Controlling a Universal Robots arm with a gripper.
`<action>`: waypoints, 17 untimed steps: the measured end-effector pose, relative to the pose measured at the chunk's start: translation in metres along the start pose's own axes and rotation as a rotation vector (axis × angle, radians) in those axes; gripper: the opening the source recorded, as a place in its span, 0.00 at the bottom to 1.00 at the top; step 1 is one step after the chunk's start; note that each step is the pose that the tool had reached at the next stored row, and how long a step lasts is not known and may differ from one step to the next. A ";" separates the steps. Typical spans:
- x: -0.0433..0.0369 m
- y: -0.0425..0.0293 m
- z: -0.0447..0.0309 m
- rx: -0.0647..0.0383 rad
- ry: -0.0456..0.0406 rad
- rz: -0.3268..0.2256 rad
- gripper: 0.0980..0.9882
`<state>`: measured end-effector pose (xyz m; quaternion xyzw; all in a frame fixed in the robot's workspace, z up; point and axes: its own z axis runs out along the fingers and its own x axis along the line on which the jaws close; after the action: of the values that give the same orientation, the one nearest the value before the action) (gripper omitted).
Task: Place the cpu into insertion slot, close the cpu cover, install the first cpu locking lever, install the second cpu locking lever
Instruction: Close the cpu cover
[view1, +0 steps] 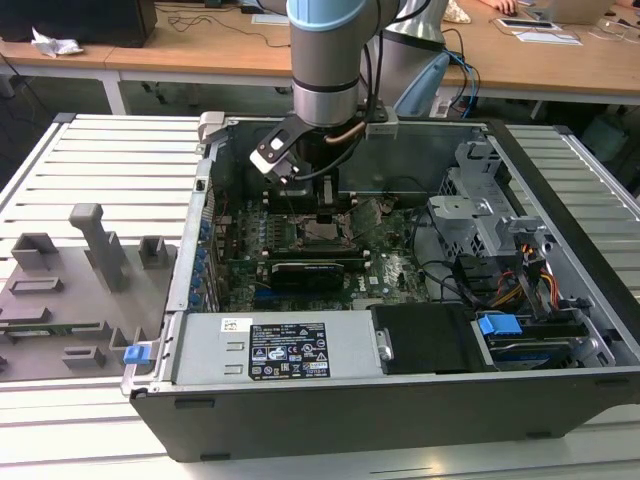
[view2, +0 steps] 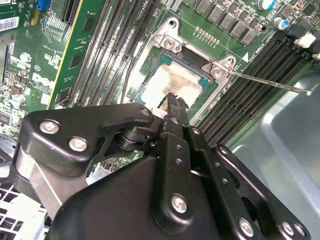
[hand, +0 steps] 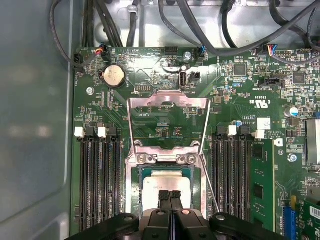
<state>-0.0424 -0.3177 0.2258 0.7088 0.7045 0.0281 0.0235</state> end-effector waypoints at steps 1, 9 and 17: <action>0.0000 0.0000 -0.0002 0.000 -0.0001 0.001 0.01; 0.0000 0.0002 -0.0037 0.000 -0.0005 0.004 0.01; 0.0002 0.0025 -0.0180 0.004 -0.0002 0.006 0.01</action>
<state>-0.0412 -0.3176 0.2440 0.7110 0.7023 0.0267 0.0221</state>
